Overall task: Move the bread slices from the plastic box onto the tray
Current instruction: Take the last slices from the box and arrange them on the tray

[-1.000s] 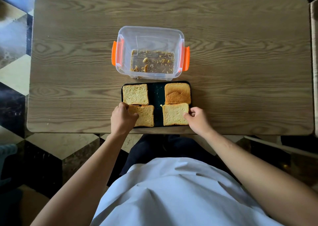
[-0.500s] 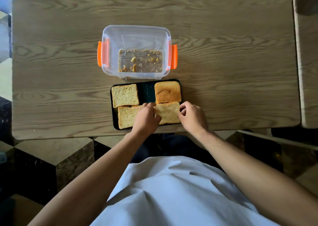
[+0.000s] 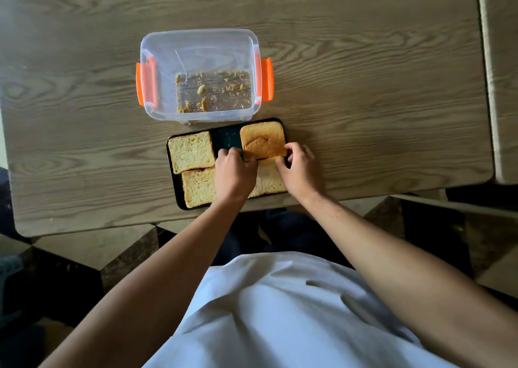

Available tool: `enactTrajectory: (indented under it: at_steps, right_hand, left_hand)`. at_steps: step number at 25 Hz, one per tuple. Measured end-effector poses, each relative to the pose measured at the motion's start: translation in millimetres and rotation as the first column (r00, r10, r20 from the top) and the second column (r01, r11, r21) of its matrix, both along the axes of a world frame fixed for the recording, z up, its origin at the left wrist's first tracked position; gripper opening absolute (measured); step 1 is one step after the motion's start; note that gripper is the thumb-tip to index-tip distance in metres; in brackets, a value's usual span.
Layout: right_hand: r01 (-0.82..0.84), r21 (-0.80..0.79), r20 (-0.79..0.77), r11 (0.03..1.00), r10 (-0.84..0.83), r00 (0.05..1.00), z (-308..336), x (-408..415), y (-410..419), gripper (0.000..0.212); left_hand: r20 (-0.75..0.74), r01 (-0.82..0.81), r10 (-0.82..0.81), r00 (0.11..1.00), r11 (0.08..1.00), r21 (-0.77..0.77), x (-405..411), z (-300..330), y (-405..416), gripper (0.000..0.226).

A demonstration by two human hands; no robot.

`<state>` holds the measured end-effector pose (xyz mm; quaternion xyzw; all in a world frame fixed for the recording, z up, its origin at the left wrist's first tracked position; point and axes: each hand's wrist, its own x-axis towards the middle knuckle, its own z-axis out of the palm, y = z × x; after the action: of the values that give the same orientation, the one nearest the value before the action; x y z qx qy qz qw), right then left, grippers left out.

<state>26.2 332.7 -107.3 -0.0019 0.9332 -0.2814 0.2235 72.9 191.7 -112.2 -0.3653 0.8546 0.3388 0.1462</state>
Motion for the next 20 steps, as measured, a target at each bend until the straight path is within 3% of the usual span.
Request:
enactTrajectory:
  at_steps: [7, 11, 20]
  right_hand:
    - [-0.054, -0.084, 0.027, 0.995, 0.056, 0.998, -0.6, 0.4, -1.3, 0.046]
    - [-0.007, -0.095, 0.060, 0.995, 0.013, 0.998, 2.9, -1.2, -7.1, 0.045]
    - [0.061, 0.054, 0.074, 0.997, -0.065, 0.995, 9.7, -1.3, -20.6, 0.043]
  left_hand:
    - [0.030, -0.022, 0.021, 0.999, 0.999, 0.029, -23.5, 0.3, -2.6, 0.012]
    - [0.014, -0.071, 0.070, 0.997, 0.996, 0.056, -26.0, 1.8, -5.3, 0.017]
    - [-0.005, -0.078, 0.079, 0.997, 0.996, 0.050, -23.4, 4.8, -5.6, 0.016]
